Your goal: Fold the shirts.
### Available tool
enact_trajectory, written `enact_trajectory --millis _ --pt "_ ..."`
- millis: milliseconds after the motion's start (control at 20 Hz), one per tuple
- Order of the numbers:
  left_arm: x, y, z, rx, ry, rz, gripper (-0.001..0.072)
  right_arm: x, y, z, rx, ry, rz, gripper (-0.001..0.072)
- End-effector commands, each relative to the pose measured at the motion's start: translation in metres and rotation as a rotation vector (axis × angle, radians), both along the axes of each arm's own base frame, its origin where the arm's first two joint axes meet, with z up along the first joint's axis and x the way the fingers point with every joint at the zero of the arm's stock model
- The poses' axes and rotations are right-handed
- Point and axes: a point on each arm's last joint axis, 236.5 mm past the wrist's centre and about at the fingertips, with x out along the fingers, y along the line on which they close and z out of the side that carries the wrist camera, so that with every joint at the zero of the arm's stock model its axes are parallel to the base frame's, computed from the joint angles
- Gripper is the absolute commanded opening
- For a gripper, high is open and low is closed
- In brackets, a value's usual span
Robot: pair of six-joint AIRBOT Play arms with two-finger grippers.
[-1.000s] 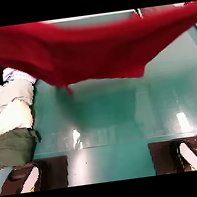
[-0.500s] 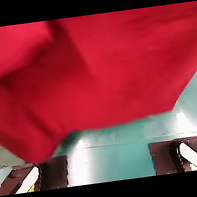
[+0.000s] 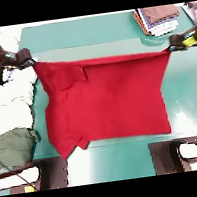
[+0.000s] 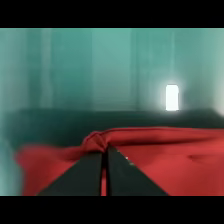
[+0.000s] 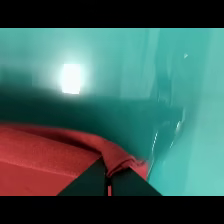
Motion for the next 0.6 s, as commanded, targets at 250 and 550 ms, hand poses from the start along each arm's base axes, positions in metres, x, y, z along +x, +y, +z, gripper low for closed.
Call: enact_trajectory --millis 250,550 --pt "0.032 0.008 -0.062 0.037 0.094 -0.068 0.0025 0.062 0.016 -0.044 0.029 0.059 0.047 0.0013" --pt "-0.029 0.013 -0.139 0.081 0.355 -0.121 0.0025 0.011 0.013 -0.091 0.012 0.175 0.032 0.0014"
